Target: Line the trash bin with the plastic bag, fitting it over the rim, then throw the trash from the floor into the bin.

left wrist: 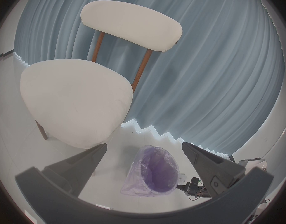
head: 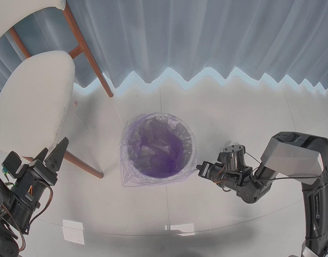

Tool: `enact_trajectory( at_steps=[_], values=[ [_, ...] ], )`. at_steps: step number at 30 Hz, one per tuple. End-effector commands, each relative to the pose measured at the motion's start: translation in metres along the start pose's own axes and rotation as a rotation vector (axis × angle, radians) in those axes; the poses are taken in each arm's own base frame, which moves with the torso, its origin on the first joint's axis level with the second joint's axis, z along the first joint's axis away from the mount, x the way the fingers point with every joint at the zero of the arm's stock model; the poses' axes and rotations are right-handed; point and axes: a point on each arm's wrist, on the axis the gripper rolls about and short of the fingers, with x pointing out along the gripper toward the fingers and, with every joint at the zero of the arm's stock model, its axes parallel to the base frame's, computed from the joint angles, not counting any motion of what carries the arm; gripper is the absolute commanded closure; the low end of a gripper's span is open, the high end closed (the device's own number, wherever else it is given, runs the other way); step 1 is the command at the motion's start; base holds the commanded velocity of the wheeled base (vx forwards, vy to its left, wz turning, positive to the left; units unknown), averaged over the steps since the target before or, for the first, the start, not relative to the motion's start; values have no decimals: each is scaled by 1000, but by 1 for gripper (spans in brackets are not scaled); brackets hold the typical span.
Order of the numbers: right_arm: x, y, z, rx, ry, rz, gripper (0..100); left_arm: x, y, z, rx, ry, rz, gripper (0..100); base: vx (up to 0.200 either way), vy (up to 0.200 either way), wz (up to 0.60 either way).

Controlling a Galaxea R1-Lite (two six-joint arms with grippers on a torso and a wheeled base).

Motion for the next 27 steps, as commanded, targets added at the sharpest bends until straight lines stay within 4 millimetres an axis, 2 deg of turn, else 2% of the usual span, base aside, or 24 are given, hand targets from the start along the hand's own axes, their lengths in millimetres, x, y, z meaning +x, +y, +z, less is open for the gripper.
enact_trajectory(
  at_steps=[1, 8, 20, 27],
  values=[
    [4, -1, -2, 0, 5, -2, 100, -3, 2, -3, 5, 18, 8, 0, 0, 0, 0],
    [14, -3, -3, -12, -3, -1, 100, -3, 3, -5, 8, 33, 17, 0, 0, 0, 0],
    [56, -17, -1, -116, -19, -112, 100, -3, 3, -5, 8, 31, 21, 0, 0, 0, 0],
    [68, -23, -3, -193, -21, -148, 100, -3, 3, -5, 8, 32, 20, 0, 0, 0, 0]
  ],
)
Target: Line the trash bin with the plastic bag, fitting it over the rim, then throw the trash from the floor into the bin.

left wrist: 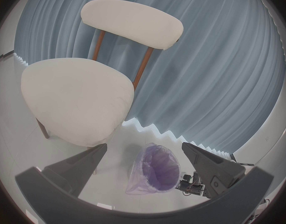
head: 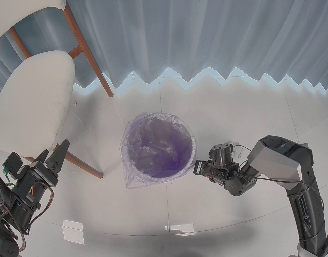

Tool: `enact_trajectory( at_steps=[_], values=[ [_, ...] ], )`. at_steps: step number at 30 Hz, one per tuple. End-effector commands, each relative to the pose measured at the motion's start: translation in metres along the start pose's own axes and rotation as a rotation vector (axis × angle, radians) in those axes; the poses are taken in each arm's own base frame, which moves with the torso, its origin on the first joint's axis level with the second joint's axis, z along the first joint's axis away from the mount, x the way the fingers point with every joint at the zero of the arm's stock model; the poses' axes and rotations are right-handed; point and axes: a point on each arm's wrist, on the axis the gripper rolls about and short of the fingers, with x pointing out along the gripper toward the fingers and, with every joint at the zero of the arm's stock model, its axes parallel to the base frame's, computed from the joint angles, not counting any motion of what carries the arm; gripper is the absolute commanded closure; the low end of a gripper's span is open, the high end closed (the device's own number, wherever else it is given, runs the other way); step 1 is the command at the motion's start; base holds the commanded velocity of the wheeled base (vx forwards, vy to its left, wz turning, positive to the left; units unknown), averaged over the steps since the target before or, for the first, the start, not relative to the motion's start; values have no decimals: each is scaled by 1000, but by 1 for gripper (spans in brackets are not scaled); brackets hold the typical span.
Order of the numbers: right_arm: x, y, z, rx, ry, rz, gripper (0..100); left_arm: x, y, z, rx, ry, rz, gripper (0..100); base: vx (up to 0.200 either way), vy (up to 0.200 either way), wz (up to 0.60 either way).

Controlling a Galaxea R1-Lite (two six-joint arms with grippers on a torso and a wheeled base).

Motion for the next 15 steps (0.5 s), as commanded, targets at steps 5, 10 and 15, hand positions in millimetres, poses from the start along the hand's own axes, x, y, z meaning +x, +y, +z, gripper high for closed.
enact_trajectory(
  at_steps=[5, 10, 15],
  values=[
    [16, -7, -10, -63, -3, -34, 100, -3, 2, -3, 2, 15, 7, 0, 0, 0, 0],
    [9, -2, 1, -55, -32, -20, 0, -3, 2, -2, 2, 12, 9, 0, 0, 0, 0],
    [-27, 5, 18, 14, -23, -10, 0, -3, 2, -2, 2, 12, 9, 0, 0, 0, 0]
  ],
)
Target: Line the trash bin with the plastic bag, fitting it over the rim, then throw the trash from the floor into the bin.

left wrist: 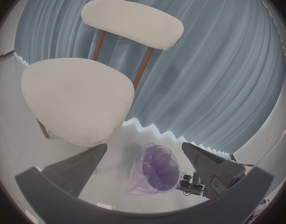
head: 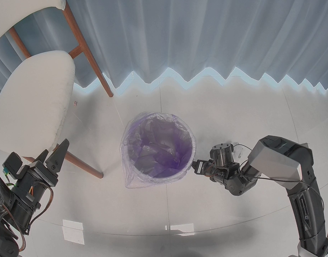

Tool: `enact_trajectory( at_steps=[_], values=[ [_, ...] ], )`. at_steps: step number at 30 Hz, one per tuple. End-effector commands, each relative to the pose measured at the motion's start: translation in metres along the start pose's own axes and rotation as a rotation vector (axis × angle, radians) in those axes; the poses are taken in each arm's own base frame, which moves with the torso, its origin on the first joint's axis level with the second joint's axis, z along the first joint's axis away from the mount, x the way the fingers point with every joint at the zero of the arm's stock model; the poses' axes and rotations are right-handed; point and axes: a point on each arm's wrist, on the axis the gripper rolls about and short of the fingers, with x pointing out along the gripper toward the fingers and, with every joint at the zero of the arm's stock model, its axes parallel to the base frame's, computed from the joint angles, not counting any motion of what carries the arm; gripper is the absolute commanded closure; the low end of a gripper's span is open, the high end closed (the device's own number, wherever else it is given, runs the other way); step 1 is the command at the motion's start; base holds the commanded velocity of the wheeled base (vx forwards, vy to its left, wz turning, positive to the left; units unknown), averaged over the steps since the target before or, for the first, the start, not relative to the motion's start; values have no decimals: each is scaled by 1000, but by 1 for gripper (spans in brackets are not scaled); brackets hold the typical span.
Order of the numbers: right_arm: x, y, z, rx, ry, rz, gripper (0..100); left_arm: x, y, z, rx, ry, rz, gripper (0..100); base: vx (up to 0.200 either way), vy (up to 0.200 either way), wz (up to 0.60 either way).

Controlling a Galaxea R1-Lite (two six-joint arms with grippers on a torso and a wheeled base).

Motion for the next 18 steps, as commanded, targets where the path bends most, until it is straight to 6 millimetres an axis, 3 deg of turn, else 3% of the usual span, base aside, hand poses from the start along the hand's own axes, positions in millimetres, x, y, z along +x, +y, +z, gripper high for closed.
enact_trajectory(
  at_steps=[1, 5, 9, 12, 14, 18],
  values=[
    [-47, 4, 22, 55, 6, 20, 0, -3, 2, -2, 3, 13, 7, 0, 0, 0, 0],
    [-96, -15, 35, 80, 30, -3, 0, -4, 2, -2, 2, 9, 5, 0, 0, 0, 0],
    [-128, -25, 57, 121, -16, 0, 0, -4, 2, -1, -2, 6, 3, 0, 0, 0, 0],
    [-143, -18, 73, 156, -58, 33, 0, -4, 2, -1, -2, 5, 3, 0, 0, 0, 0],
    [-162, -2, 88, 160, -86, 100, 0, -6, 1, 1, -5, -5, -2, 0, 0, 0, 0],
    [-180, 32, 92, 126, -25, 154, 0, -6, 2, 1, -6, -6, 1, 0, 0, 0, 0]
  ],
)
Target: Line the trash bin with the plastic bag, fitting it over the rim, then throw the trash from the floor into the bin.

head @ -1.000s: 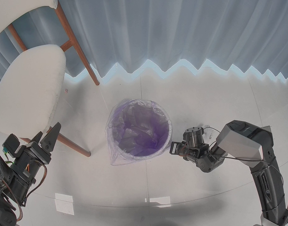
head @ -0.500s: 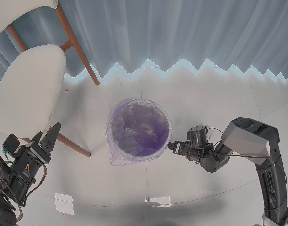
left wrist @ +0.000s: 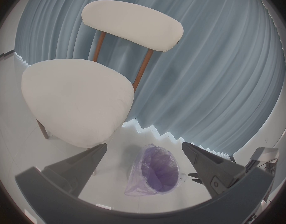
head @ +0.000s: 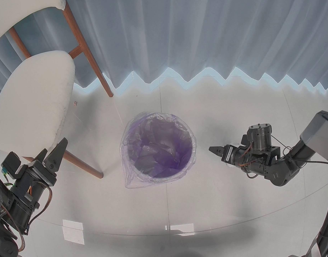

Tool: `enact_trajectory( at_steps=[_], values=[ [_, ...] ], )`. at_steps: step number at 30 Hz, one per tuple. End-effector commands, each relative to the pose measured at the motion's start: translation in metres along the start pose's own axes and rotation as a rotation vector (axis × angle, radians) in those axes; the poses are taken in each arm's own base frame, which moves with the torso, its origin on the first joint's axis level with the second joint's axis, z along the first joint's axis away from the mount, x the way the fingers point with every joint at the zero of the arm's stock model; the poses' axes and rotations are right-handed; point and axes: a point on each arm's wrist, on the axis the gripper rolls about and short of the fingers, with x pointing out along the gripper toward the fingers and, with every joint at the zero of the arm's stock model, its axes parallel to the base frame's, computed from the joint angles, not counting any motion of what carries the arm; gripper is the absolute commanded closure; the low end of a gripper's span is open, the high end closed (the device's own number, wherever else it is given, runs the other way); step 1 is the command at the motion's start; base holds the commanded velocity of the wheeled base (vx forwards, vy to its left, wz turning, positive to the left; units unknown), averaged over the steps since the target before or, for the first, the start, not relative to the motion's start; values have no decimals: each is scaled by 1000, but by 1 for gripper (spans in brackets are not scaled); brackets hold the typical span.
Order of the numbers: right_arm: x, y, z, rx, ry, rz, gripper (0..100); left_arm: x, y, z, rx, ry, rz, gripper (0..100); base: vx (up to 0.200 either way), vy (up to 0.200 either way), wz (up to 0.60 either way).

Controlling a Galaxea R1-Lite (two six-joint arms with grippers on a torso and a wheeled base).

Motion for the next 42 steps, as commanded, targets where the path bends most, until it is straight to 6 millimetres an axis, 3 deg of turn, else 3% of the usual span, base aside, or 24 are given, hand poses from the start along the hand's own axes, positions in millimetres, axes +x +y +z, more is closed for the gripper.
enact_trajectory(
  at_steps=[1, 7, 10, 16, 31, 32, 42],
  values=[
    [-48, 56, 26, -25, -11, 123, 0, -5, 2, -1, 1, 7, 14, 0, 0, 0, 0],
    [-38, 88, 31, -61, 108, 81, 0, -5, 3, -2, 3, 10, 36, 0, 0, 0, 0],
    [-17, 102, 25, -88, 147, 48, 0, -7, 5, 1, 2, -8, 44, 0, 0, 0, 0],
    [34, 94, 1, -132, 169, -53, 0, -9, 7, 6, 1, -35, 56, 0, 0, 0, 0],
    [74, 90, -30, -191, 191, -122, 0, -9, 11, 8, 4, -45, 87, 0, 0, 0, 0],
    [78, 90, -30, -187, 187, -119, 100, -9, 11, 8, 6, -45, 87, 0, 0, 0, 0],
    [79, 105, -14, -191, 132, -84, 100, -9, 11, 7, 6, -42, 82, 0, 0, 0, 0]
  ],
)
